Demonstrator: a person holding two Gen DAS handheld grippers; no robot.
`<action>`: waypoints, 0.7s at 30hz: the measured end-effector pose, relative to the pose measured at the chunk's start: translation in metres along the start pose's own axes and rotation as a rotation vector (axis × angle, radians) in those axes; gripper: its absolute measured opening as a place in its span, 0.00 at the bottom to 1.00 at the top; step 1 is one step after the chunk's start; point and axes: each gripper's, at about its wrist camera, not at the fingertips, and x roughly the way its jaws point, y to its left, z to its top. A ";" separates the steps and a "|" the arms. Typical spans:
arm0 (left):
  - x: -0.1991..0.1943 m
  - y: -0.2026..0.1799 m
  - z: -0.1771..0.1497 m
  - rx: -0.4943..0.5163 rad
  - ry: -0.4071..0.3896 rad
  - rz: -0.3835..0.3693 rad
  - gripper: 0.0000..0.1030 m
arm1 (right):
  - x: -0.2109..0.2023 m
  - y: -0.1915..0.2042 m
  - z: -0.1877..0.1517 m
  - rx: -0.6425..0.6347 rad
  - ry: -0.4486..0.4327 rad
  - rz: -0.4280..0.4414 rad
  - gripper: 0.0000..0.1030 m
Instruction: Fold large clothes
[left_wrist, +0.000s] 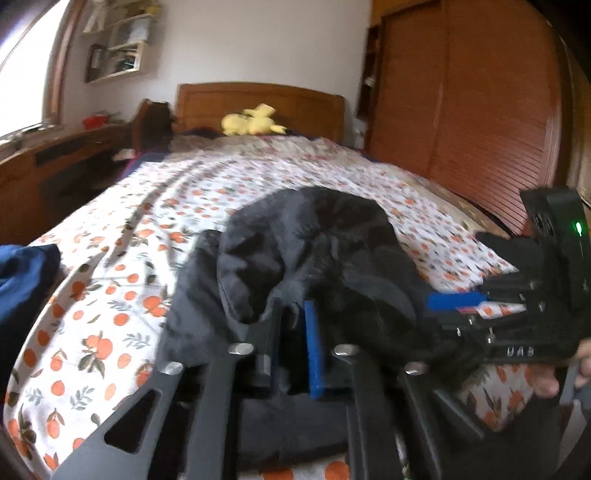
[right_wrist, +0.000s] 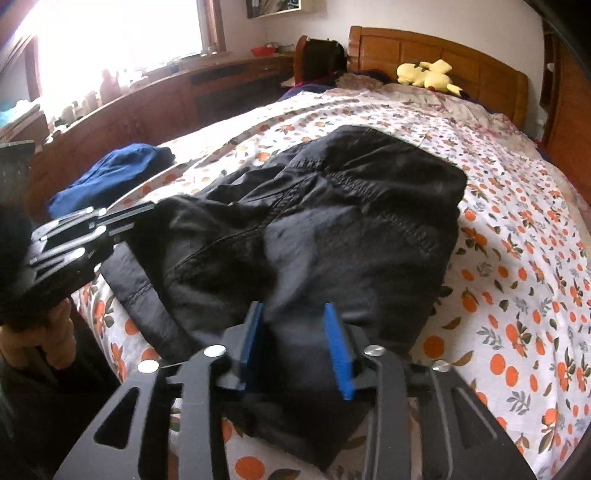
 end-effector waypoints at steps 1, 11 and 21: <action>-0.003 -0.001 0.001 0.006 -0.006 0.002 0.09 | -0.002 -0.001 0.001 0.000 -0.005 -0.001 0.40; -0.068 0.021 0.010 0.008 -0.083 0.055 0.08 | -0.018 0.004 0.007 -0.012 -0.058 0.065 0.40; -0.047 0.069 -0.041 -0.071 0.055 0.145 0.08 | 0.004 0.025 0.002 -0.072 -0.007 0.096 0.44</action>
